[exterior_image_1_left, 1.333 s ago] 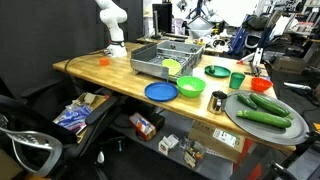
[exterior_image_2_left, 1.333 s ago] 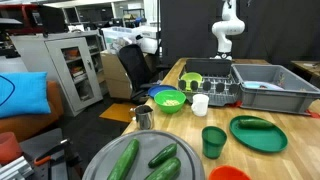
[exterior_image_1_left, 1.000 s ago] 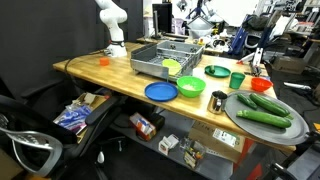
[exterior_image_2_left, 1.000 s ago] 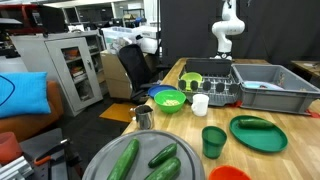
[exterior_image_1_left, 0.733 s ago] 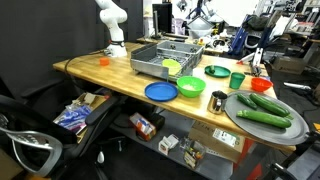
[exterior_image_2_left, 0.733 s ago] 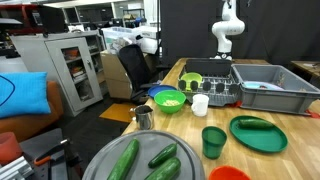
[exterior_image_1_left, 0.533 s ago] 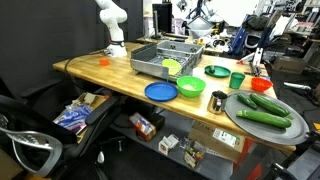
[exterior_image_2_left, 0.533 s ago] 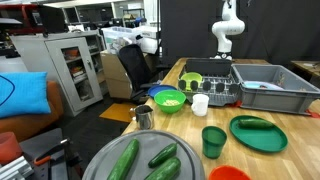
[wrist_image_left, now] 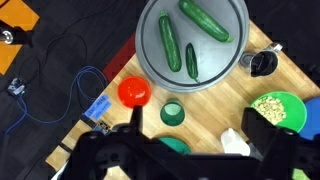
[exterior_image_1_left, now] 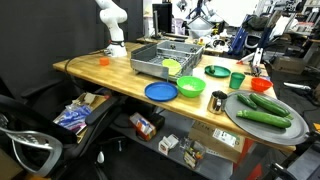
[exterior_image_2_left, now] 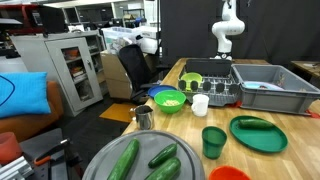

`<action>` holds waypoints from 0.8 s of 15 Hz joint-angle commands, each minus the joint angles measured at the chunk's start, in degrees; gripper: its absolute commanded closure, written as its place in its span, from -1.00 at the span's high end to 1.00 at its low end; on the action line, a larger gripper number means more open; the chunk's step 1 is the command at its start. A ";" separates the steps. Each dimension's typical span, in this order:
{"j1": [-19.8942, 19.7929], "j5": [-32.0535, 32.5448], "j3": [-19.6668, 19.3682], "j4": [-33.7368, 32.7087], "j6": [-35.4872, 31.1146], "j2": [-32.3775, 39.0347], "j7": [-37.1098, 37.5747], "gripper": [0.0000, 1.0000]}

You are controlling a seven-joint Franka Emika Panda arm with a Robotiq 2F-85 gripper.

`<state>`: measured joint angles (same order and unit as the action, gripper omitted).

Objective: Pick up the green cup from the table and pour its contents in the silver cup.

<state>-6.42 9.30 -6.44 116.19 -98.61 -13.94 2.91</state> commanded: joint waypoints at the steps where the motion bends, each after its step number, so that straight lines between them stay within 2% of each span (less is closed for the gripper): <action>1: -1.24 -2.22 -0.58 -0.69 -5.34 5.41 8.00 1.00; 5: -1.41 -7.15 -1.99 -2.77 -8.75 13.38 10.62 1.00; 9: -2.01 -11.25 -3.09 -5.84 -9.07 20.02 5.85 1.00; 10: -2.20 -11.83 -3.16 -6.29 -8.98 20.97 4.02 1.00; 11: -1.53 -9.56 -3.03 -4.16 -10.05 19.14 7.30 1.00; 12: -1.62 -9.72 -3.11 -4.52 -10.05 19.95 6.88 1.00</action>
<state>-7.69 -0.45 -9.89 111.79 -108.80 6.01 9.81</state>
